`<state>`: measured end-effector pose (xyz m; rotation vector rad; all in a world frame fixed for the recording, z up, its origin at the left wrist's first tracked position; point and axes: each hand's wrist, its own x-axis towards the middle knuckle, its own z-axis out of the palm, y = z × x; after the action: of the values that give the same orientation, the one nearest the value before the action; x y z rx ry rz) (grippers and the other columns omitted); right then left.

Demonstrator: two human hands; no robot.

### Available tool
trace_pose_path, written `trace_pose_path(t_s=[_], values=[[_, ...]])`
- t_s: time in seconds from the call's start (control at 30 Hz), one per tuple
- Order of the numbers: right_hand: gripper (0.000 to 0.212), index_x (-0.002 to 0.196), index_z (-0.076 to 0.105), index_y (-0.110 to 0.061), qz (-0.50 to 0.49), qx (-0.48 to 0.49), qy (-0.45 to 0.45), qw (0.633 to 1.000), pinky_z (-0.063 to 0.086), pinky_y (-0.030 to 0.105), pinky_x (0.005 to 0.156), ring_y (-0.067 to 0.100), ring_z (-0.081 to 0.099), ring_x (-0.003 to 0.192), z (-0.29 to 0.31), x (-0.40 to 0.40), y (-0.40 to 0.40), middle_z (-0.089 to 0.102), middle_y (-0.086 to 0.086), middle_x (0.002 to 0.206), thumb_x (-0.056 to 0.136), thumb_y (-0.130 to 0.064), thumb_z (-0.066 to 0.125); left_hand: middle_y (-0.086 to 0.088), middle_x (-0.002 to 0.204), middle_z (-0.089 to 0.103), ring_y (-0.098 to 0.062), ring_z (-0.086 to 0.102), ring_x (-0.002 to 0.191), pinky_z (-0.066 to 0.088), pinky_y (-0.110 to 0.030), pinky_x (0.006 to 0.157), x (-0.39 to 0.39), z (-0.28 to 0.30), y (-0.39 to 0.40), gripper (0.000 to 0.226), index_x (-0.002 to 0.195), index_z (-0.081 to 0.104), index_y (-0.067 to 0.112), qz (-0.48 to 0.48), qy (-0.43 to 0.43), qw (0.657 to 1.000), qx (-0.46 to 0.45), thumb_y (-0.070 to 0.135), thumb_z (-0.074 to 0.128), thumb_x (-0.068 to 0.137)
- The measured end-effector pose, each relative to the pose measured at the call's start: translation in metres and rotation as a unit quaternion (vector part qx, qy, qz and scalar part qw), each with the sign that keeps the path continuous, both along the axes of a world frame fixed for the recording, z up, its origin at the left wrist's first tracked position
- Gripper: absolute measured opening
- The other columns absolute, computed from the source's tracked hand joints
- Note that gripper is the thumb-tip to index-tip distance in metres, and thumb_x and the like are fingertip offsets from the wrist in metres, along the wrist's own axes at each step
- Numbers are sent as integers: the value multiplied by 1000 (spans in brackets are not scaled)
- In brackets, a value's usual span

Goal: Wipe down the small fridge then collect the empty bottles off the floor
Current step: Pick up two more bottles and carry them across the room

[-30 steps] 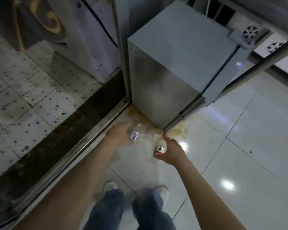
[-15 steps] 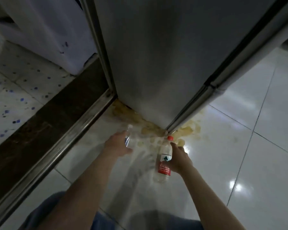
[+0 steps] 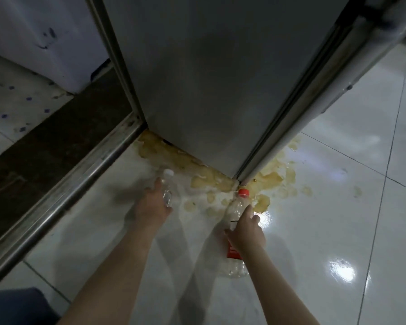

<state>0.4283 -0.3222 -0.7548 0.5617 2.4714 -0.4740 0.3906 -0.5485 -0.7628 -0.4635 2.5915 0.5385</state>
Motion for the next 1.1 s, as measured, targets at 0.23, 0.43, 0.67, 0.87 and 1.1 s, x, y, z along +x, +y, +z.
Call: trace_pose_path(t_s=[0.23,0.43,0.67,0.87,1.1], values=[[73,138,17,-17,-21,0,12,1000,40,33,68,36,57,104,2,9,2,46,10,116,81,-24,62,-16,113,55,-34,58,101,51,-41,82,1,3,6,83,141,23,24,-11,9,1000,7,29,72,75],[73,136,20,-18,-11,6,-7,1000,41,32,65,34,58,100,45,13,-5,46,10,112,78,-21,62,-13,124,53,-32,56,110,47,-36,90,12,44,7,80,144,26,28,10,0,998,57,24,71,78],[76,139,17,-17,7,13,-33,999,41,33,67,34,57,100,142,22,-8,45,11,116,79,-22,62,-11,123,52,-31,58,108,47,-37,85,23,136,7,80,144,20,35,-10,-41,999,-5,37,67,80],[78,139,15,-21,-1,11,-39,999,47,36,66,33,58,97,239,39,-4,45,10,114,79,-24,65,-13,118,52,-33,58,105,46,-35,80,37,236,12,80,143,22,31,-22,-42,999,3,34,69,79],[83,141,16,-21,-22,3,-37,999,50,40,71,34,58,100,355,62,6,45,11,118,77,-28,70,-15,116,50,-35,58,99,47,-36,77,49,350,29,81,143,21,28,-44,-38,998,23,29,69,78]])
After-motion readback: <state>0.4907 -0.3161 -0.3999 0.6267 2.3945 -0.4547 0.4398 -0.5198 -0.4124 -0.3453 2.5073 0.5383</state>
